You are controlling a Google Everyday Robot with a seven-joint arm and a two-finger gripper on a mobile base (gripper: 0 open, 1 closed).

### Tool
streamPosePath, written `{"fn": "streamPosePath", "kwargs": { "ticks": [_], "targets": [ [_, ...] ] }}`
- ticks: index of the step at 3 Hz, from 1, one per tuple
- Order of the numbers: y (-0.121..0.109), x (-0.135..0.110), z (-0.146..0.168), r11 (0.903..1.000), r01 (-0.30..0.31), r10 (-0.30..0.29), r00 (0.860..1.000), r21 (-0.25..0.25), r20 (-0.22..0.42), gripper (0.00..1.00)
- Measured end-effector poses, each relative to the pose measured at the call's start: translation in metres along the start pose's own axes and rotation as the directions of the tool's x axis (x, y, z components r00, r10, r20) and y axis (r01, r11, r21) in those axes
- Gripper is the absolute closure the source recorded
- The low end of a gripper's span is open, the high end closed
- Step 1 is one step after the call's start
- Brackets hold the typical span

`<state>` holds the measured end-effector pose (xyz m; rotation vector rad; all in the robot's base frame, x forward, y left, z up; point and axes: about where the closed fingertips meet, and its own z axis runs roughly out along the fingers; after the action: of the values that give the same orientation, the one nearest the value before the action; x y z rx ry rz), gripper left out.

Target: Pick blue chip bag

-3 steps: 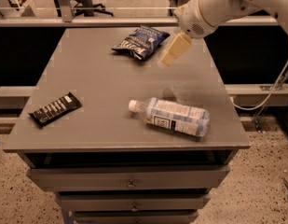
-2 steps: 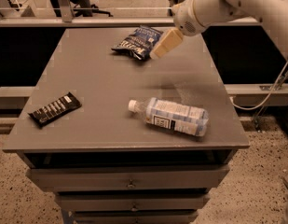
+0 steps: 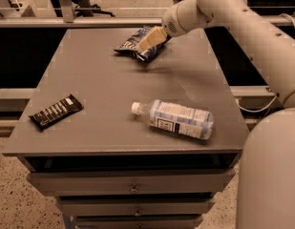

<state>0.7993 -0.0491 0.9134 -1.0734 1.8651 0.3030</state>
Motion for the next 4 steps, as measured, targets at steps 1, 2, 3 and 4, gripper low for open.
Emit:
{"fn": "streamPosePath", "kwargs": {
  "ticks": [1, 2, 3, 4],
  "targets": [
    [-0.006, 0.005, 0.025, 0.9974, -0.072, 0.072, 0.997, 0.002, 0.0, 0.0],
    [-0.016, 0.014, 0.044, 0.9922, -0.125, 0.125, 0.992, 0.001, 0.013, 0.0],
    [-0.031, 0.023, 0.053, 0.9874, -0.157, 0.157, 0.987, 0.018, 0.018, 0.0],
    [-0.04, 0.025, 0.057, 0.9857, -0.165, 0.164, 0.986, 0.034, 0.025, 0.19]
  ]
}}
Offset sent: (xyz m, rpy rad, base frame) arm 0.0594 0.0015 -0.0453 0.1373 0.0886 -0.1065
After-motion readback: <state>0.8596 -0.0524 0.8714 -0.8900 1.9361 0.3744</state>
